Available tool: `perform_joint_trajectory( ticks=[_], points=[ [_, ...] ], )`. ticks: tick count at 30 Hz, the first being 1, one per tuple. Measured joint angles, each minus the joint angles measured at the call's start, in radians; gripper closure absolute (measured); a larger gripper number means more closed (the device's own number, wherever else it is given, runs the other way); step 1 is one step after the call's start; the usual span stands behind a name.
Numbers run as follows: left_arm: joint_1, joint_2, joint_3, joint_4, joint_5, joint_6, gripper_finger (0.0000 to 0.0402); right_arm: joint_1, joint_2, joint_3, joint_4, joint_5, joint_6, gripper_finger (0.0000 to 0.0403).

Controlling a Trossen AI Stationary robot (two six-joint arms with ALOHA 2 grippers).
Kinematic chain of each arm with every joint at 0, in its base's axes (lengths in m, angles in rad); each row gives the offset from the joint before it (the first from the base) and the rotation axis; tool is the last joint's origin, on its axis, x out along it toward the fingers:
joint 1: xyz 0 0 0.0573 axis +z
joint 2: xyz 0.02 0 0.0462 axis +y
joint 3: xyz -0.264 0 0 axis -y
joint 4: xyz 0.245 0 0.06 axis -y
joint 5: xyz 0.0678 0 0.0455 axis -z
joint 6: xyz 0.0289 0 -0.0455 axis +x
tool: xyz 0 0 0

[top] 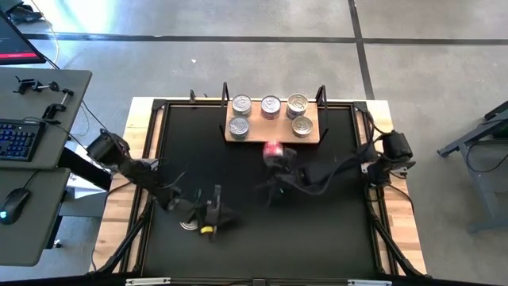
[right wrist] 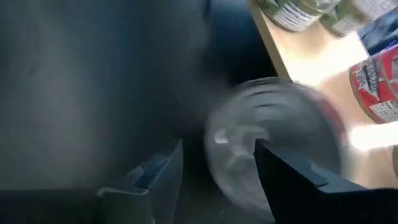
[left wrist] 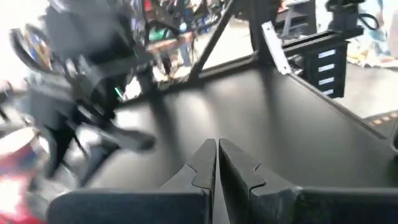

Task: Stack canned seafood by type on shelf
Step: Stack the red tuna can on top of the red tuna can on the shelf

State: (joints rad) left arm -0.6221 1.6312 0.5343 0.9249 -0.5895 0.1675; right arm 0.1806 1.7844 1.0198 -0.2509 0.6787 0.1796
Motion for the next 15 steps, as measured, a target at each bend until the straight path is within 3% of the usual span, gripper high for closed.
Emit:
perform_joint_trajectory(
  ticks=[6, 15],
  points=[
    [-0.06, -0.029, 0.031, -0.005, -0.138, 0.098, 0.0392, 0.016, -0.011, -0.047, 0.037, 0.057, 0.05, 0.0241],
    [-0.017, -0.027, 0.031, -0.09, -0.146, -0.058, 0.0392, 0.11, -0.112, -0.032, -0.017, 0.055, 0.053, 0.0256]
  ],
)
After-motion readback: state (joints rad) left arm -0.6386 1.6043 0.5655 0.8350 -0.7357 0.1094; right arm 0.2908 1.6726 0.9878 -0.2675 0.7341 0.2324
